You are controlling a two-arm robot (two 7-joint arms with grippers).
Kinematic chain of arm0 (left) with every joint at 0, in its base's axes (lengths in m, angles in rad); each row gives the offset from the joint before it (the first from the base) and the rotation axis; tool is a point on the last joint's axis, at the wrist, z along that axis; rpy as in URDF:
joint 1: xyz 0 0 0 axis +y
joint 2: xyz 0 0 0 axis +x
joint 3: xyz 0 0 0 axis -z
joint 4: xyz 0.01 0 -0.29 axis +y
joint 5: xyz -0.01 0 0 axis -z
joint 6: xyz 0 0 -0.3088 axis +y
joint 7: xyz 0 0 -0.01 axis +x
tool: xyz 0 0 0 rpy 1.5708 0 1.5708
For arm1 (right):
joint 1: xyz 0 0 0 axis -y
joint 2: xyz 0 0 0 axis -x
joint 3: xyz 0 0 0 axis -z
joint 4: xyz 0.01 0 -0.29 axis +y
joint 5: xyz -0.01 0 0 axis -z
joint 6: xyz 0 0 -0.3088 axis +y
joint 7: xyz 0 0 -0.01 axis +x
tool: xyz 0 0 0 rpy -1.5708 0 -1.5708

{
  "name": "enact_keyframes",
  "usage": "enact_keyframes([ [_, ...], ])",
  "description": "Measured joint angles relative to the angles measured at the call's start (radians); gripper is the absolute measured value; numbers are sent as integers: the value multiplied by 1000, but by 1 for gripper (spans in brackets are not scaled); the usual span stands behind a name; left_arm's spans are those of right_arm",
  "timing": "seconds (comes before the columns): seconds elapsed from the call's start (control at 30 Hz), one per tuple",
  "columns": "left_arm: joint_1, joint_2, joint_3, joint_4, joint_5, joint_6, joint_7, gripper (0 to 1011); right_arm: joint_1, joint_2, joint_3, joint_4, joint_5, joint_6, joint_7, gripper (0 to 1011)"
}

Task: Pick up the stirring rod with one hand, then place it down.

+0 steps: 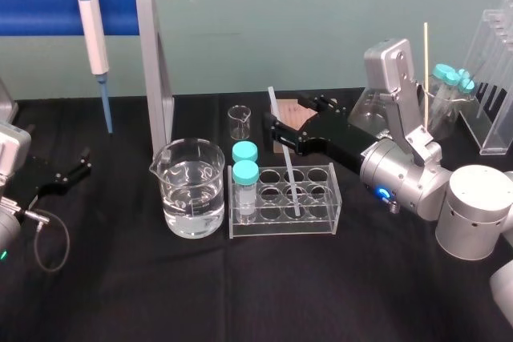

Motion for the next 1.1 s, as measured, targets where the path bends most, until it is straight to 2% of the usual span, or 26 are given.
enact_keyframes([
  [0.03, 0, 0, 0, 0, 0, 0, 0, 1000, 0, 0, 0, 0, 0, 0, 0, 804],
  [0.07, 0, 0, 0, 0, 0, 0, 0, 1000, 0, 0, 0, 0, 0, 0, 0, 804],
  [0.17, 0, 0, 0, 0, 0, 0, 0, 1000, 0, 0, 0, 0, 0, 0, 0, 908],
  [0.33, 0, 0, 0, 0, 0, 0, 0, 1000, 0, 0, 0, 0, 0, 0, 0, 1003],
  [1.0, 0, 0, 0, 0, 0, 0, 0, 1000, 0, 0, 0, 0, 0, 0, 0, 1003],
  [1.1, 0, 0, 0, 0, 0, 0, 0, 1000, -9, 1, 9, -13, -2, -1, -15, 1003],
])
